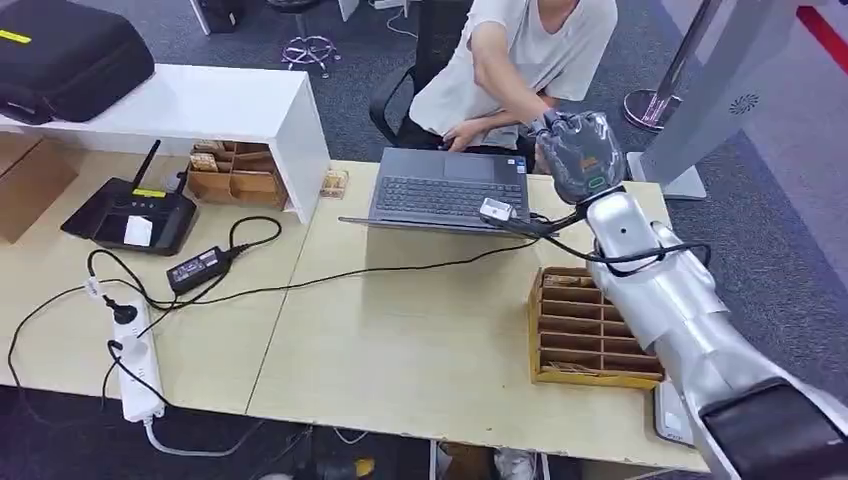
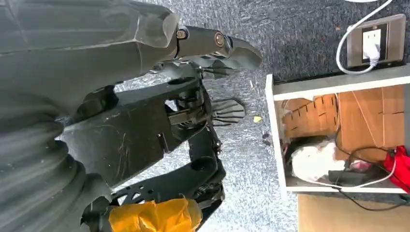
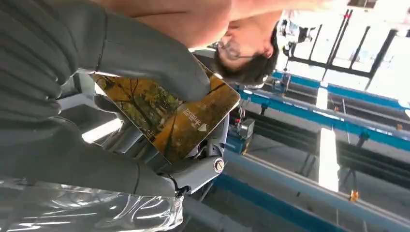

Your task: Pass the card to the sensor for recognition and then transmit it.

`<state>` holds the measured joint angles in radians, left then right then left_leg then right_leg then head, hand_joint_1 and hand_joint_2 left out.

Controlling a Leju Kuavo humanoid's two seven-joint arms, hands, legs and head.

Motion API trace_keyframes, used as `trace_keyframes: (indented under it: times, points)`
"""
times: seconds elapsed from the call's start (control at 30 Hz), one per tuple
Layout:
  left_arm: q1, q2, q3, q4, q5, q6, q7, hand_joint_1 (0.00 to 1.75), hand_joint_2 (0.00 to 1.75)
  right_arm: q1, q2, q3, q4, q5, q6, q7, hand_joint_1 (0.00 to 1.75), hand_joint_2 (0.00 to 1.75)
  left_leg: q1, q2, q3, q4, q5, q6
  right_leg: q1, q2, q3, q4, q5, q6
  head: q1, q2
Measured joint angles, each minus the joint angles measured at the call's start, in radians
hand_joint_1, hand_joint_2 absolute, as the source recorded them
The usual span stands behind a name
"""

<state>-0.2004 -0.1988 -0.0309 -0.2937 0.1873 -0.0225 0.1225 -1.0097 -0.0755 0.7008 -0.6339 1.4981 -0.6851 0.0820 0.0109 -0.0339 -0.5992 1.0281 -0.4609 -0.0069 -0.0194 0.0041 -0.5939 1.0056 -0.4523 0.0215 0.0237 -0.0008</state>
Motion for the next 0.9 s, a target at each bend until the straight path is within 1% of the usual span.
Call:
trace_keyframes:
  times: [0.1,0.17,0.2,0.4,0.6,0.73,0.77,0.83,0.9]
  points:
    - [-0.004,-0.004,-0.005,0.000,0.000,0.003,0.003,0.00,1.75,-0.018,0.016,0.005,0.049,-0.003,0.000,0.008,1.75,1.75,0.000,-0.001,-0.006,0.003,0.002,0.003,0.000,-0.001,-0.003,0.000,0.002,0.003,0.000,0.000]
    - [-0.006,-0.006,-0.006,0.000,0.000,0.005,0.005,0.00,1.75,-0.023,0.022,0.009,0.071,-0.008,-0.003,0.008,1.75,1.75,0.000,-0.001,-0.008,0.004,0.002,0.003,0.000,-0.002,-0.005,0.000,0.003,0.004,0.000,0.000]
    - [-0.006,-0.008,-0.006,0.000,0.001,0.005,0.005,0.00,1.75,-0.024,0.024,0.011,0.076,-0.011,-0.003,0.002,0.00,1.75,0.000,-0.002,-0.009,0.005,0.002,0.003,0.000,-0.002,-0.005,0.000,0.003,0.005,0.000,0.000]
    - [-0.008,-0.008,-0.007,0.000,0.020,-0.024,0.005,0.00,1.75,-0.025,0.026,0.012,0.087,-0.015,-0.006,-0.021,0.00,1.75,0.000,-0.001,-0.015,0.009,0.003,0.005,0.000,-0.002,-0.009,0.000,0.006,0.007,0.000,0.000]
    - [-0.009,-0.008,-0.015,0.000,0.026,-0.004,0.000,0.00,1.75,-0.025,0.025,0.012,0.088,-0.016,-0.006,-0.032,0.00,1.75,0.000,-0.001,-0.016,0.010,0.004,0.006,0.000,-0.001,-0.011,0.000,0.008,0.008,0.000,0.000]
    - [-0.010,-0.008,-0.016,0.000,0.029,-0.003,0.000,0.00,1.75,-0.025,0.020,0.007,0.087,-0.030,-0.006,-0.043,0.00,1.75,0.000,-0.001,-0.016,0.010,0.004,0.006,0.000,-0.001,-0.012,0.000,0.008,0.008,0.000,0.000]
    - [-0.010,-0.008,-0.016,0.000,0.032,-0.010,-0.001,0.00,1.75,-0.025,0.016,0.003,0.086,-0.034,-0.006,-0.047,0.00,1.75,0.000,-0.001,-0.016,0.010,0.004,0.006,0.000,-0.001,-0.012,0.000,0.008,0.008,0.000,0.000]
    - [-0.005,-0.002,-0.019,0.000,0.025,-0.052,-0.013,0.00,1.75,-0.024,0.003,-0.006,0.084,-0.056,-0.006,-0.044,0.00,1.75,0.000,0.000,-0.017,0.011,0.004,0.006,0.000,-0.001,-0.013,0.000,0.009,0.008,0.000,0.000]
    - [0.019,0.006,-0.040,-0.029,0.002,-0.081,-0.010,0.00,1.75,-0.007,-0.018,-0.027,0.066,-0.118,-0.005,-0.058,0.00,1.75,0.000,-0.001,-0.018,0.011,0.004,0.007,0.000,-0.001,-0.013,0.000,0.008,0.008,0.000,0.000]
